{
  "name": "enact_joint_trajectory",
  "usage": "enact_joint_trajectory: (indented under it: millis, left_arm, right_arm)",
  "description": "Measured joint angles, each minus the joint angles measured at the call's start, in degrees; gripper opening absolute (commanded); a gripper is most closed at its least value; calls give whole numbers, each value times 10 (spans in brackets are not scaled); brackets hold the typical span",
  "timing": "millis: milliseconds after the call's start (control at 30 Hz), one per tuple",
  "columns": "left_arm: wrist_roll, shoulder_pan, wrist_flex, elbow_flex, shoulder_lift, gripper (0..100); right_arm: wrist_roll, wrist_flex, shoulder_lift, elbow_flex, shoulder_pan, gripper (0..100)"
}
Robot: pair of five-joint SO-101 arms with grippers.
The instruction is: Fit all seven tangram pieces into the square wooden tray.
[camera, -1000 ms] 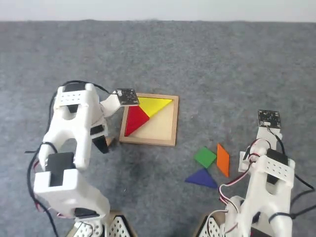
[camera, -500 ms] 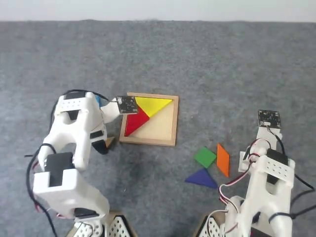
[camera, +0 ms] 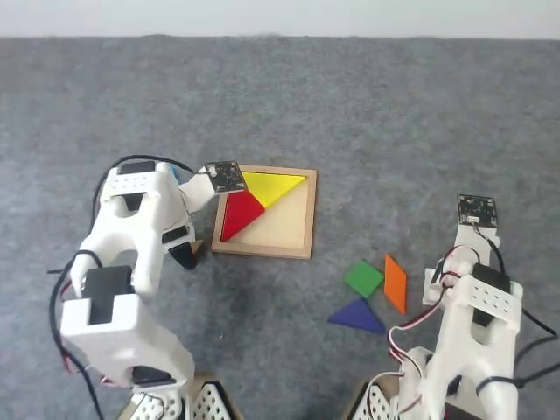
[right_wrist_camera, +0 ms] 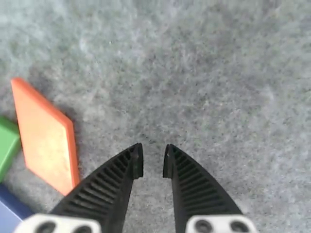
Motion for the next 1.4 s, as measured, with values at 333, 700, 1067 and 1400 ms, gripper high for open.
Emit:
enact_joint_trajectory:
  millis: [333,700,1067,1400]
  left_arm:
    - [13,-7,12,-5,4,235]
    - [91,-14,44,-5,4,171]
    - [373,-17,69,-4,-25,170]
    - [664,-7,168,6,-289,168]
  right_arm:
    - [0,0,0,0,0,84]
    - [0,0,0,0,0,84]
    - [0,0,0,0,0,84]
    - [0,0,0,0,0,84]
